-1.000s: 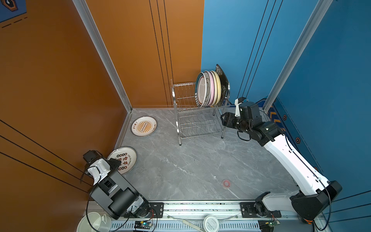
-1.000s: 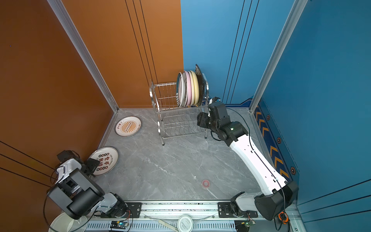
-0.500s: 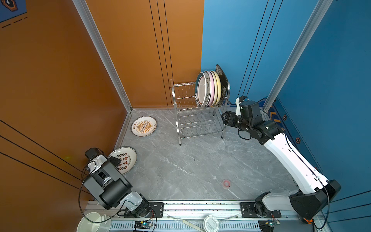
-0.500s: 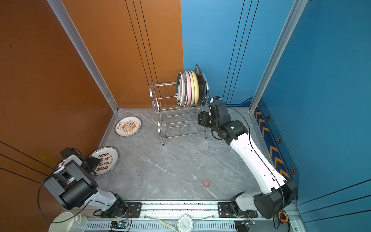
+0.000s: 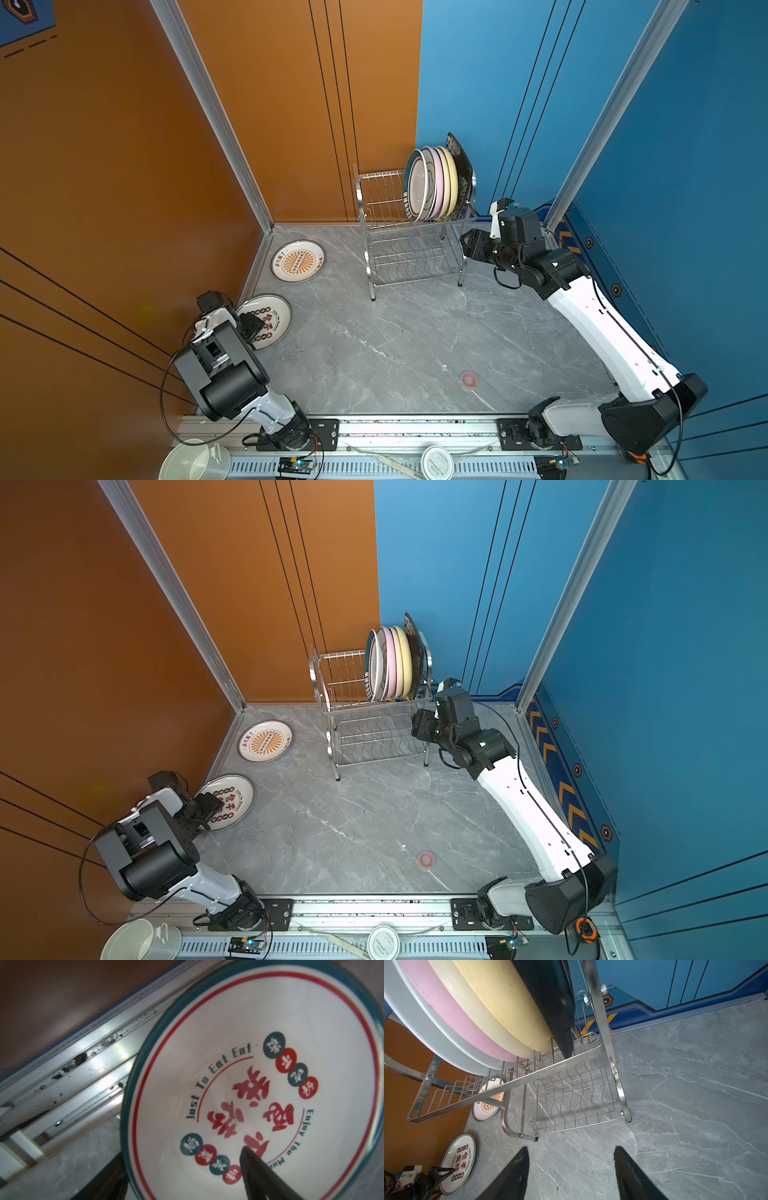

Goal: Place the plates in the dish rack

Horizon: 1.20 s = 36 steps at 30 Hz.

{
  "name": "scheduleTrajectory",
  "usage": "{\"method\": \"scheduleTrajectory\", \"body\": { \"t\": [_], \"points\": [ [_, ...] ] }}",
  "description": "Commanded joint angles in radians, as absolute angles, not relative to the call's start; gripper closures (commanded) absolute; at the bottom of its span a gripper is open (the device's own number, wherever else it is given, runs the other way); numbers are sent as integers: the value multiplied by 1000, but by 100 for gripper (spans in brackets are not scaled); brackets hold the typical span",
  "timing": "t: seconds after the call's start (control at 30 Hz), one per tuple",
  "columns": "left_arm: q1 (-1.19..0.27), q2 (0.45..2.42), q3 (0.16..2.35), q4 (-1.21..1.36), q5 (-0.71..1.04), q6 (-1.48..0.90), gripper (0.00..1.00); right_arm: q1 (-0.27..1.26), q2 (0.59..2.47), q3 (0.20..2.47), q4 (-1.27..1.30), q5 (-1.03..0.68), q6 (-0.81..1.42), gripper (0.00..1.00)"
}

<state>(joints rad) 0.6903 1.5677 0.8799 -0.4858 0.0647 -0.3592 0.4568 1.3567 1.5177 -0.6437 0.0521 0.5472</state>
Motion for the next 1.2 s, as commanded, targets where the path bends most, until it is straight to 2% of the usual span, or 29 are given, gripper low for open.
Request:
{"method": "scheduleTrajectory", "body": {
  "t": [0.0,0.17,0.4,0.57,1.0,1.17],
  "points": [
    [638,1586,890,-504,96,-336,17,451,1333,1517,-661,52,538,35],
    [563,1607,917,-542,119,-318,18,453,1341,1519,-658,49,537,35],
    [568,1509,993,-638,43,-295,15,460,1337,1517,-659,48,548,35],
    [557,1508,1113,-676,11,-289,18,463,1339,1514,-657,56,558,35],
    [469,1941,1574,-669,-25,-234,45,479,1374,1534,-671,88,580,35],
    [445,2074,1696,-669,-66,-230,47,492,1388,1554,-685,117,592,36]
  ]
}}
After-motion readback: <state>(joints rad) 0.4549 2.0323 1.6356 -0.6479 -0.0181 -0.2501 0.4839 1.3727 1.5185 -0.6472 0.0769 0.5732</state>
